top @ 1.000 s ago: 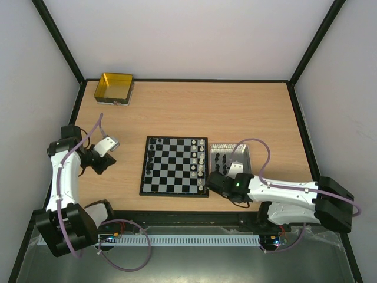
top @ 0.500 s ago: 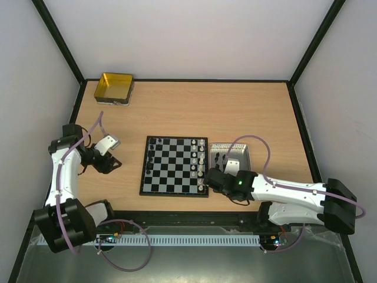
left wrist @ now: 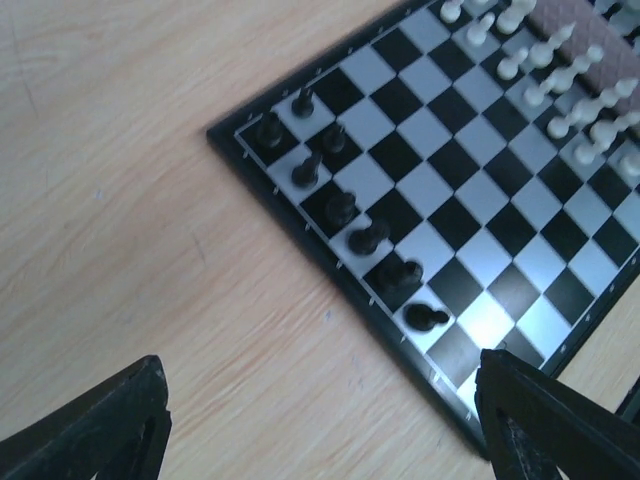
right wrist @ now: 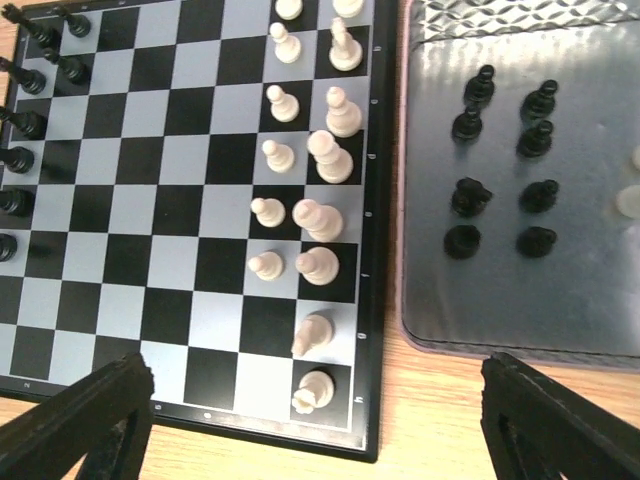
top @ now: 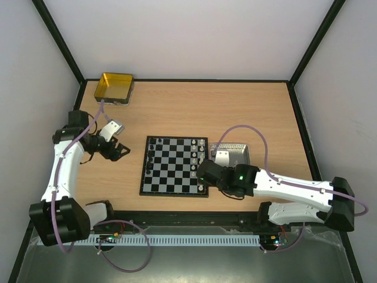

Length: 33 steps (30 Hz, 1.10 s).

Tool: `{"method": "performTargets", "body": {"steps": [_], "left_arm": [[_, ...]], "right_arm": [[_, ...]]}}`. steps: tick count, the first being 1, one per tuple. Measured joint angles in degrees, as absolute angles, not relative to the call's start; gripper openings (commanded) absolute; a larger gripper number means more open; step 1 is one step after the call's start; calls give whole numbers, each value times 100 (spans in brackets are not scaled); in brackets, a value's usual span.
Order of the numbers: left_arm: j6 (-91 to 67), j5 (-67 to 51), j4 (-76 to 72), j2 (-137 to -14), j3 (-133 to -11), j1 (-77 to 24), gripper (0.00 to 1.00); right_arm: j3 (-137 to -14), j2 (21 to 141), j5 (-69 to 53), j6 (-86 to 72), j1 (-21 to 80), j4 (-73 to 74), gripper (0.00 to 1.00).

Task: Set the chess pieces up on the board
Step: Pick up the chess piece from the storage box.

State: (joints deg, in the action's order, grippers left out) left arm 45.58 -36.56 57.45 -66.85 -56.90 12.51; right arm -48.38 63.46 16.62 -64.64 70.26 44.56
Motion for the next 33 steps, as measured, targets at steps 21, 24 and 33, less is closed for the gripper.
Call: {"method": "performTargets", "body": {"steps": [21,24,33], "left_arm": [[2040,-3756,3105,-6366,-4882,-45,87],[2018,-3839,3245,-6235,-5052,-45,88],[2051,-4215,3881,-6233,-5553,-45,93]], "right_arm": [[-4737,6187,1649,-5839,6960,3496,86],[-4707,6261,1643,-5754,6943,3400,86],[-4801,6613,1619,-5533,6936,3306,85]]}}
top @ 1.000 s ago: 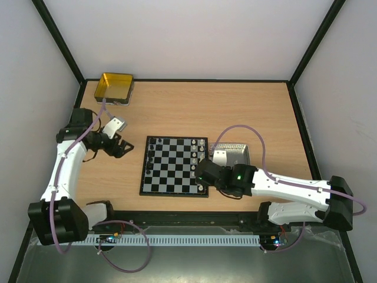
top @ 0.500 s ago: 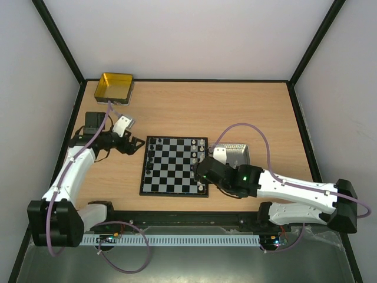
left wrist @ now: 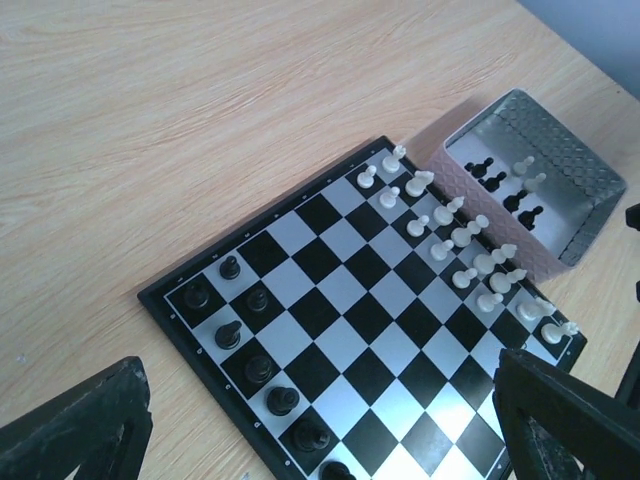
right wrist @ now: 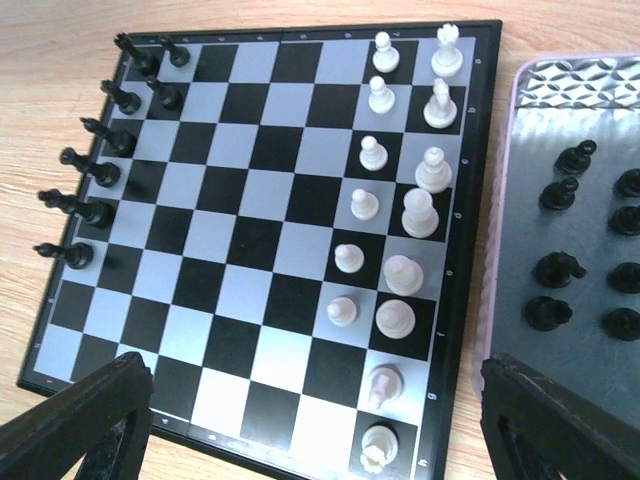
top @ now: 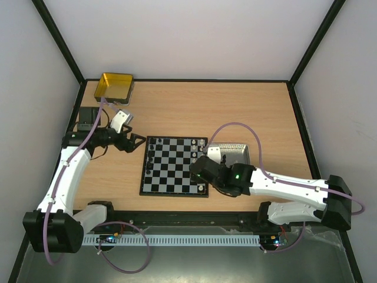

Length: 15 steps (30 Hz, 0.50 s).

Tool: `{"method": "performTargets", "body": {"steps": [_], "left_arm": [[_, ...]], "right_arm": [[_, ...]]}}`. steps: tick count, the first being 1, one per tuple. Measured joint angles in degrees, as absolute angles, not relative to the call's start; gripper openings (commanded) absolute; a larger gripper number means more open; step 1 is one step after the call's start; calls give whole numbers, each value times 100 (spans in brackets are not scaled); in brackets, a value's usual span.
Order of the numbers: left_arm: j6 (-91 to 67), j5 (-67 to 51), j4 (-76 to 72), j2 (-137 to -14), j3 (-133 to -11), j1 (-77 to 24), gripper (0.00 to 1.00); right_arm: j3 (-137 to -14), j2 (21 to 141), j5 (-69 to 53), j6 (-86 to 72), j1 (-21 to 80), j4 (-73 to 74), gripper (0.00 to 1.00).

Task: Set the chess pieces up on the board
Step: Pick up the chess piece from the storage box.

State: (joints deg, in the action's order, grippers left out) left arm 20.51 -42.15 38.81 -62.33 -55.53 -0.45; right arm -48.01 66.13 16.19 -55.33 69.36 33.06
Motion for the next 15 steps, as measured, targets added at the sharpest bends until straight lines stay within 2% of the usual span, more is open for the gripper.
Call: {"method": "performTargets", "body": {"steps": [6,15], "left_arm": [[2034,-4388,3859,-6108,-5502,-45,93],[1896,-4399,3614,-5266,-5002,-32,95]], "right_arm": [[-5033,6724,1623,-5441,6934,3284,85],[-5094,6726,1673,-5391,6934,3275,85]]}}
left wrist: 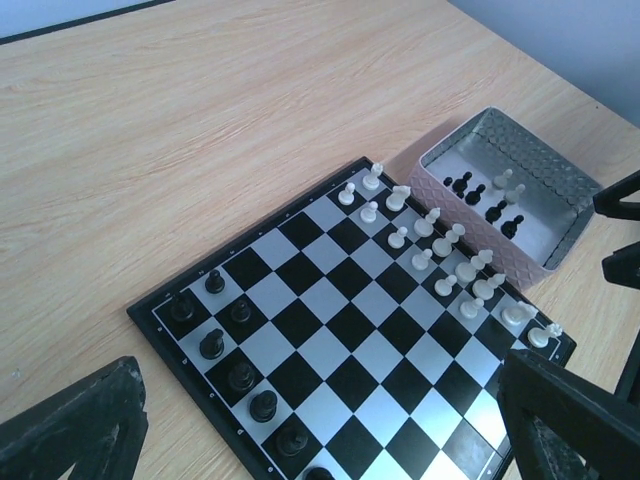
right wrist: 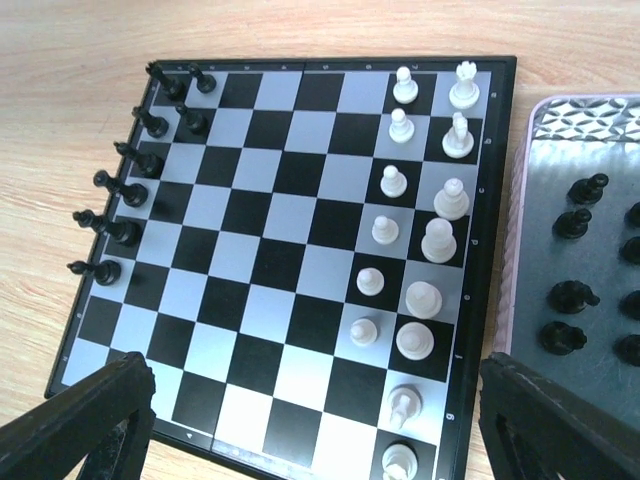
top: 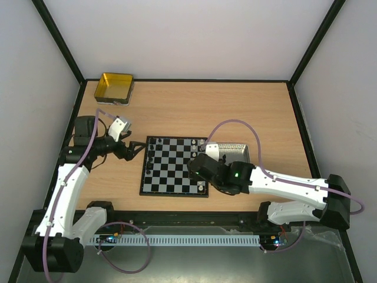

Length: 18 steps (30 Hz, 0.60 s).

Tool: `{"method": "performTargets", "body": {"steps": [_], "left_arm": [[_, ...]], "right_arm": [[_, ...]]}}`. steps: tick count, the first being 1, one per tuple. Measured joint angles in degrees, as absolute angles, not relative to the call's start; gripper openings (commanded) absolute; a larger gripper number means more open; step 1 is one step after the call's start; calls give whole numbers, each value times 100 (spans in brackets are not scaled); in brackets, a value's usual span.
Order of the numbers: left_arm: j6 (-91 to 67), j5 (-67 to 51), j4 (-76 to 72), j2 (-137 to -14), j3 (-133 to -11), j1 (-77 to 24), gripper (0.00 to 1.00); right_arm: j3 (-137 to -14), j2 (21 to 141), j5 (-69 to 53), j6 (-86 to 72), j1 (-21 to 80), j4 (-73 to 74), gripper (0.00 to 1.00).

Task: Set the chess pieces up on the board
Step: Pick up the chess piece from the storage box.

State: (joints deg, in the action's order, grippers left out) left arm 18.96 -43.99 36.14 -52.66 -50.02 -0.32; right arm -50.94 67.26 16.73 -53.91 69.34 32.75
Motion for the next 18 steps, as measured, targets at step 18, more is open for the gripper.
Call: {"method": "performTargets", "body": {"steps": [18], "left_arm": [[1914,-4565,3500,-5140,-4845,158,96]], "right_arm": [[-5675,7113,814,-4801,4169,3365,73]]}}
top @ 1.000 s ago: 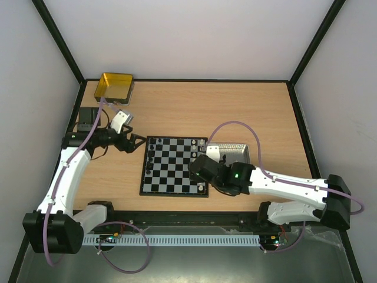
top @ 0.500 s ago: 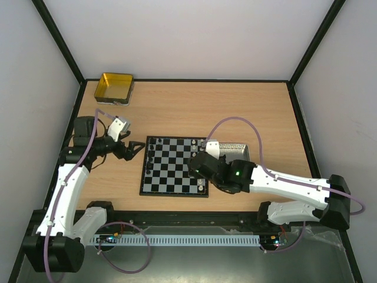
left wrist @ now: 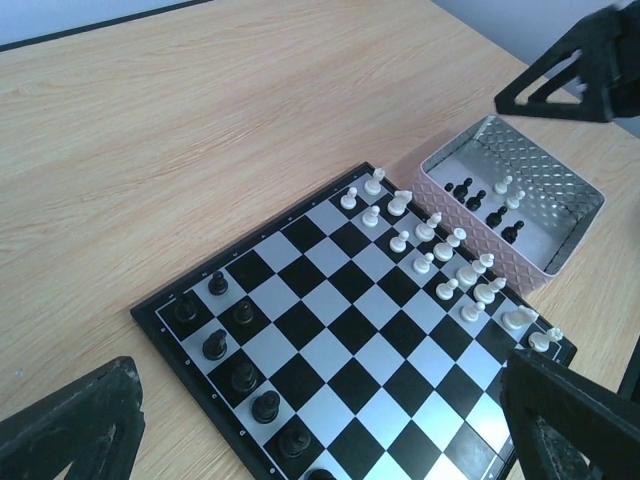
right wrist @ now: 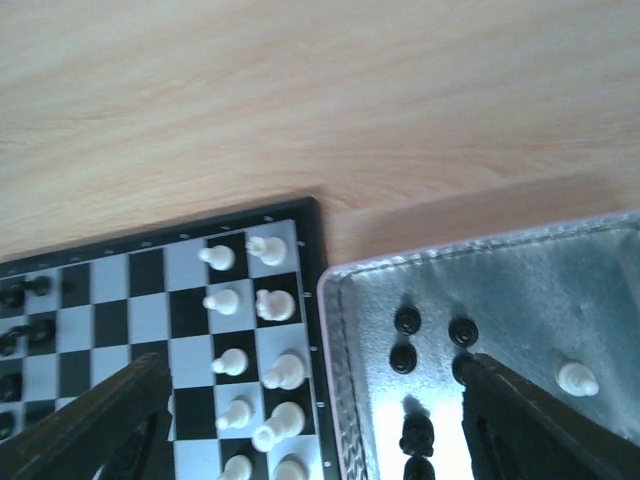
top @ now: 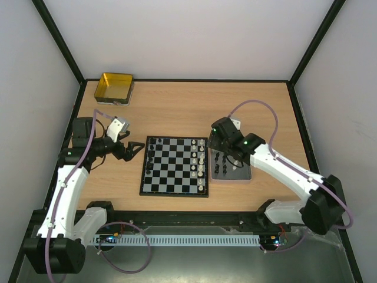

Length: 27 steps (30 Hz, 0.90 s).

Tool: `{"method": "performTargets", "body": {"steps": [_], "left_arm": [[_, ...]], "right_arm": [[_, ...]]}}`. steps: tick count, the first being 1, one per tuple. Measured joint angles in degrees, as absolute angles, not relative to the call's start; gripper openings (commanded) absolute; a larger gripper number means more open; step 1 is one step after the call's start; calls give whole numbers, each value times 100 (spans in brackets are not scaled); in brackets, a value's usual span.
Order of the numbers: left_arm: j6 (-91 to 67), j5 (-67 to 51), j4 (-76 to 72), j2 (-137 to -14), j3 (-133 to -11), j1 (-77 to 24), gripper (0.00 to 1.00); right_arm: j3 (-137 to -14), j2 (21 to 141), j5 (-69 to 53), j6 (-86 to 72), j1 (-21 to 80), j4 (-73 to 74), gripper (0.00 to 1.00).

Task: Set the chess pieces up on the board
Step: Pick up the chess piece from the storage box.

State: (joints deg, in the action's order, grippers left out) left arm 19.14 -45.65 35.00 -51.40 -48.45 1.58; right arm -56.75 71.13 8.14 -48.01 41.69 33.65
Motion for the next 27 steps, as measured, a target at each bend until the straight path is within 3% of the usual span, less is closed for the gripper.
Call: {"method": "performTargets", "body": {"steps": [6,11,27], "left_arm": [[1927,-4593,3503,-5105,-4845,158,96],[1949,-4624,3503,-5039,-4845,158,96],[1973,-4648,3503,-5022,-4845,158,96]], "right_arm": [[-5516,7701,412,-4689,4003,3341,54],[-5461,7975,285,-4674,4003,3310,44],[-5308,8427,67,-4523,3592,3127,34]]}}
